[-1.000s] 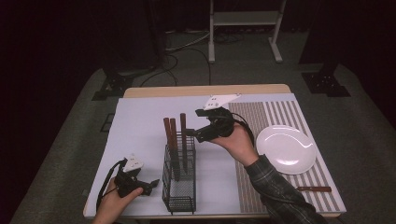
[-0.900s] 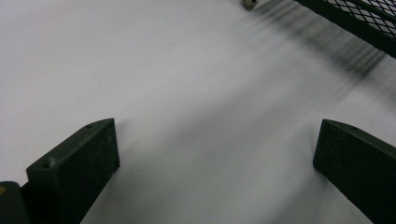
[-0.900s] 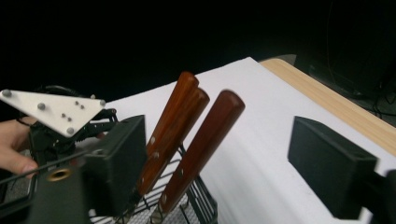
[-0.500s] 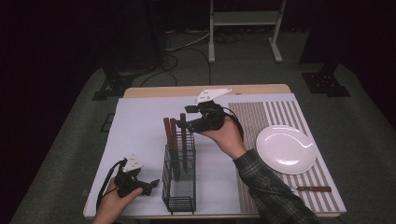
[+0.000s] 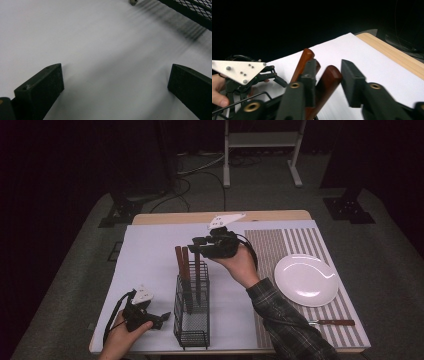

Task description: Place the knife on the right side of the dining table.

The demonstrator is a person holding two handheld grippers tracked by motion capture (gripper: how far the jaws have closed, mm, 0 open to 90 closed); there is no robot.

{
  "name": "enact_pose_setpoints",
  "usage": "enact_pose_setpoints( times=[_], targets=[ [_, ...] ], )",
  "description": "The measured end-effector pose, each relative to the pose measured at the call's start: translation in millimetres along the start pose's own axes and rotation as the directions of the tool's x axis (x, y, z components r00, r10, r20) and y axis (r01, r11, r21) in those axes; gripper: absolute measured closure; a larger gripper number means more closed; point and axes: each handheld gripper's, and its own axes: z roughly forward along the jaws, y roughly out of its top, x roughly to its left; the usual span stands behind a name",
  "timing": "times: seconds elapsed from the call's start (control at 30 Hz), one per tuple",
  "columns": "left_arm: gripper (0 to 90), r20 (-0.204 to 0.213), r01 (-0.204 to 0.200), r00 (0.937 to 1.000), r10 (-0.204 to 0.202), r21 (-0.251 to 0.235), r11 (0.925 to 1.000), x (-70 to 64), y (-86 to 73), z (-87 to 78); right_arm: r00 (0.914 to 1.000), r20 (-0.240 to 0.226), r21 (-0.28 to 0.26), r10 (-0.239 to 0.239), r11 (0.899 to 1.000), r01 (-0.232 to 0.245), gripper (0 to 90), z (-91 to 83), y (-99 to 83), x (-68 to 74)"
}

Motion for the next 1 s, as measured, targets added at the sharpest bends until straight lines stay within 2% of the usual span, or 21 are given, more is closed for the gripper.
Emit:
enact_pose_setpoints(
  times=[0.07, 0.3, 0.5, 0.63, 0.7, 1.0],
  targets=[
    [0.0, -0.001, 0.000, 1.0000, 0.000, 0.000, 1.0000, 0.0, 0.0, 0.0, 1.0000, 0.004, 0.005, -0.008, 1.000, 0.008, 67.6, -1.3, 0.0, 1.5],
    [0.0, 0.000, -0.001, 1.0000, 0.001, 0.001, 1.0000, 0.0, 0.0, 0.0, 0.9999, -0.011, -0.007, 0.007, 1.000, -0.007, 69.4, -8.0, -1.3, 4.2],
    [0.0, 0.000, -0.001, 1.0000, 0.001, 0.000, 1.0000, 0.0, -0.1, 0.0, 0.9976, -0.069, -0.031, 0.010, 0.999, -0.012, 72.7, -16.4, -0.3, 11.7],
    [0.0, 0.000, -0.001, 1.0000, 0.001, 0.000, 1.0000, 0.0, 0.0, 0.0, 0.9965, -0.083, -0.042, 0.011, 0.999, -0.015, 74.9, -19.4, 0.2, 15.0],
    [0.0, 0.000, -0.001, 1.0000, 0.001, 0.000, 1.0000, 0.0, 0.0, 0.0, 0.9937, -0.110, -0.052, 0.020, 0.998, -0.026, 76.5, -21.5, 0.9, 17.8],
    [0.0, 0.000, -0.001, 1.0000, 0.001, 0.001, 1.0000, 0.1, 0.0, 0.0, 0.9866, -0.161, -0.063, 0.030, 0.997, -0.041, 79.0, -23.2, 3.2, 22.7]
  ],
)
